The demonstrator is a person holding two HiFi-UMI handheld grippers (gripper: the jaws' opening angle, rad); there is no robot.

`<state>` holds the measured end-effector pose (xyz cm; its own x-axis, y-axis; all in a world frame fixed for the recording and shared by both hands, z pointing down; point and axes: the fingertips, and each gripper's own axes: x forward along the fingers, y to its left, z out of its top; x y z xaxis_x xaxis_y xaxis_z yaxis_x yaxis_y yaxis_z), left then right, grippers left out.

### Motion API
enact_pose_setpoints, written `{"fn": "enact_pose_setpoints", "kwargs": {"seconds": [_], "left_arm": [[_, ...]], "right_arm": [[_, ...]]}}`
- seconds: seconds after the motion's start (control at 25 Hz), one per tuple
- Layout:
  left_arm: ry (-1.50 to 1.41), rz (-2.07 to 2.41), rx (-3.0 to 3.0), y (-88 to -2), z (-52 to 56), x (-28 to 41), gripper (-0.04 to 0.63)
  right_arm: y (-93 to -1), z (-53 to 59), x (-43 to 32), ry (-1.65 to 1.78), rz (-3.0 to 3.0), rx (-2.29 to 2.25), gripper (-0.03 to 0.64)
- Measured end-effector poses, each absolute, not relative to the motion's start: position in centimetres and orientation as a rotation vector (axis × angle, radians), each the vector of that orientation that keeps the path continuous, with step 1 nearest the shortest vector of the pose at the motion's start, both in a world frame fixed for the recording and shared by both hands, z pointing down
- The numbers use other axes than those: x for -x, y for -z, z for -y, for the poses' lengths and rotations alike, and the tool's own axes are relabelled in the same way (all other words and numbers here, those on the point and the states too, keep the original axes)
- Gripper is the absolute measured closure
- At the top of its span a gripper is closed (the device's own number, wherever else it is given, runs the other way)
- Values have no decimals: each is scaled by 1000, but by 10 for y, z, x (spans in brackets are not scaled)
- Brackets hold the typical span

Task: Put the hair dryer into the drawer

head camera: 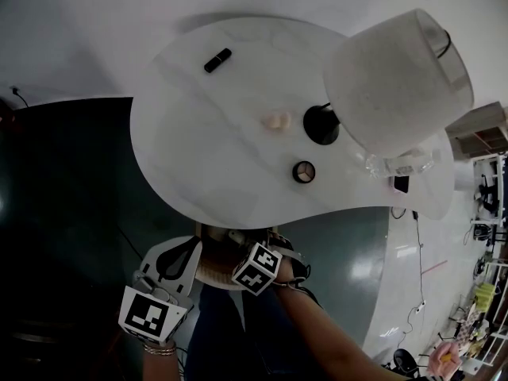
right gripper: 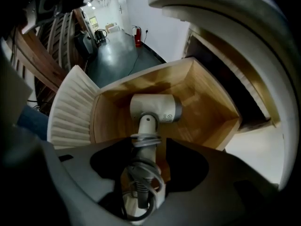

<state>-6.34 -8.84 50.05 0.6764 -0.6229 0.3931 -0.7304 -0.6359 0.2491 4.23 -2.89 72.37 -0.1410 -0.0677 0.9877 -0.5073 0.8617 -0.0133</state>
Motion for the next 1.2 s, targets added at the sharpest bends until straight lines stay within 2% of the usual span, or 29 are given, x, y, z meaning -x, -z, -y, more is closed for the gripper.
{"fn": "enact_pose_setpoints", "kwargs": {"seconds": [0.56, 0.76, 0.84, 1.04, 1.08, 1.2], "left_arm": [[-410, 1014, -2523, -508, 79, 54, 580], [-424, 1000, -2531, -510, 79, 49, 579], [-416, 996, -2537, -509, 79, 47, 580], [-382, 990, -2521, -504, 79, 45, 580], [-382, 990, -2519, -505, 79, 46, 580], [-383, 994, -2502, -506, 76, 49, 580]], "right_arm": [[-685, 1, -98, -514, 1764, -420, 366], [-687, -4, -98, -601, 1748, -414, 432], [-690, -6, -96, -569, 1728, -378, 521], [-686, -1, -88, -466, 1756, -347, 549], [-683, 2, -82, -463, 1783, -358, 601], [-681, 10, -64, -426, 1805, -352, 601]]}}
